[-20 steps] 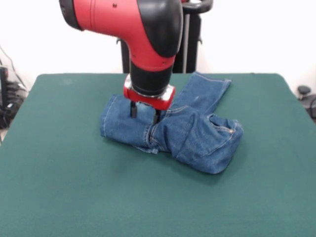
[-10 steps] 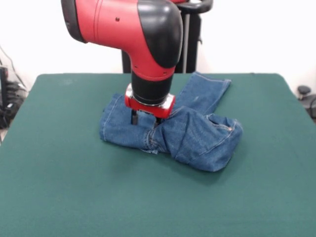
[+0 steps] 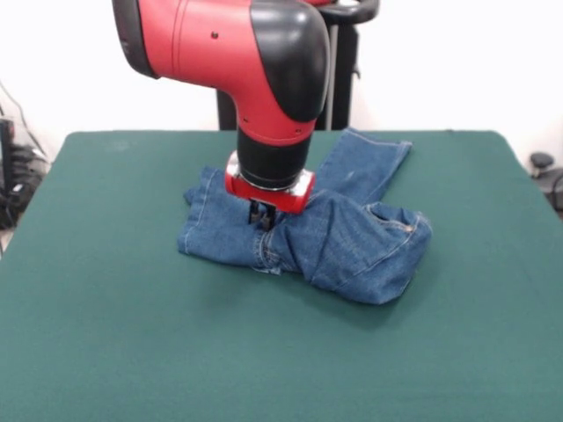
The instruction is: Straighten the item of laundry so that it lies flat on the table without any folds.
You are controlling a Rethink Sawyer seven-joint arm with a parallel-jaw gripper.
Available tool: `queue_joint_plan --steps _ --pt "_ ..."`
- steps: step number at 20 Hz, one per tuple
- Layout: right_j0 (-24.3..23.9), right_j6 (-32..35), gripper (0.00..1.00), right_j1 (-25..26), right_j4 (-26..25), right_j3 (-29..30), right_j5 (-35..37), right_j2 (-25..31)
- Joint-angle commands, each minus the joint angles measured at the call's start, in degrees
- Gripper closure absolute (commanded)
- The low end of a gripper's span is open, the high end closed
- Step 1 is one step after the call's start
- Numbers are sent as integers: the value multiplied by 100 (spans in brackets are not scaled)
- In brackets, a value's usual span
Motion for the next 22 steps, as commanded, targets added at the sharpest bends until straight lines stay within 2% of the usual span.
queue_joint_plan --steps 1,5,7,10,13,15,18,22 --pt "128 543 100 799 -324 112 -1396 498" --pt "83 562 100 772 -312 209 -1518 542" --pt "92 551 100 636 -247 274 -1268 534" --pt "141 521 100 2 -79 583 -614 515" --pt "477 626 100 -925 111 866 482 269" --pt "682 733 100 -1371 227 947 1102 139" --pt "790 832 100 -1668 350 1006 1611 81" --pt "810 860 100 -1791 378 1031 1792 61"
